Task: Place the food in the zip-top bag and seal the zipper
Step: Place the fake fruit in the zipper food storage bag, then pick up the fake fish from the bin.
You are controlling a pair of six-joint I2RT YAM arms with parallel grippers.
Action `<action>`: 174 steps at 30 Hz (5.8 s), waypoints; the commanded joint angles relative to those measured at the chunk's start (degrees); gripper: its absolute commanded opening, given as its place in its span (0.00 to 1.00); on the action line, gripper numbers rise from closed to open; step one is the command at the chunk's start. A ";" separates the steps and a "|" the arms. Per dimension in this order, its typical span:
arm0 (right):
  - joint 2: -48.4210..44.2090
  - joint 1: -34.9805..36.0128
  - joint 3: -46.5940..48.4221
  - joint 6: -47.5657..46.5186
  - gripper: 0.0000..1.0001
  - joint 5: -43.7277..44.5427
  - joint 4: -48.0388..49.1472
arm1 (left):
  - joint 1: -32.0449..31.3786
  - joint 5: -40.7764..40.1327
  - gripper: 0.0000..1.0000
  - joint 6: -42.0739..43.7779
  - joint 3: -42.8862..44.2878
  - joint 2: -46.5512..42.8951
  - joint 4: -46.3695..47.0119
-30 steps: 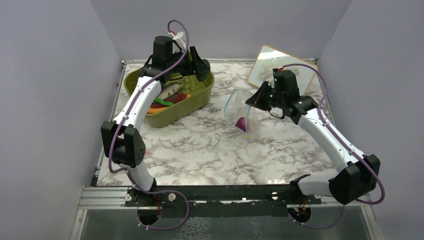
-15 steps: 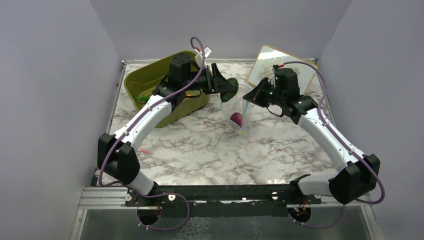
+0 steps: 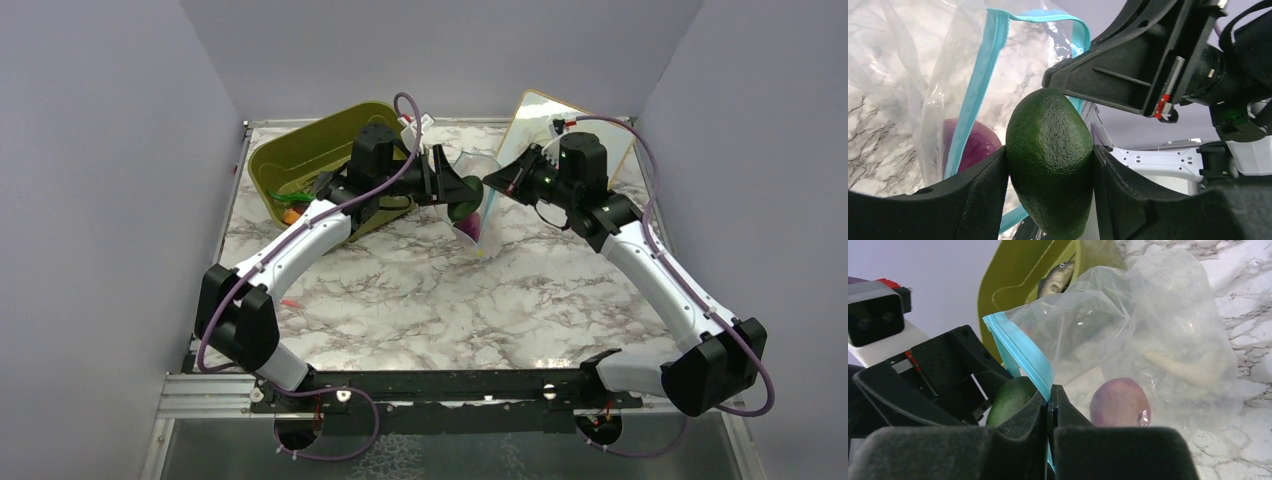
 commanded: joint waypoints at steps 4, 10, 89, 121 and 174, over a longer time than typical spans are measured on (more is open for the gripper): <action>-0.99 -0.28 -1.51 1.50 0.01 -4.49 5.37 | -0.46 -5.22 0.60 6.40 3.01 1.79 -5.96; -1.23 -0.30 -2.87 2.31 0.01 -4.85 6.25 | -0.41 -6.44 0.76 7.94 3.83 2.32 -8.67; -11.57 -0.33 -7.28 -10.42 0.01 8.00 -0.76 | -1.04 -20.36 0.57 27.01 12.96 -0.80 -21.05; -11.86 -0.30 -10.72 -11.13 0.01 4.10 -2.80 | 13.92 -50.60 0.91 56.46 24.54 17.51 -29.24; 12.19 -0.28 21.89 -7.37 0.01 14.11 -35.57 | 21.04 -44.17 0.52 66.34 36.14 39.94 -30.95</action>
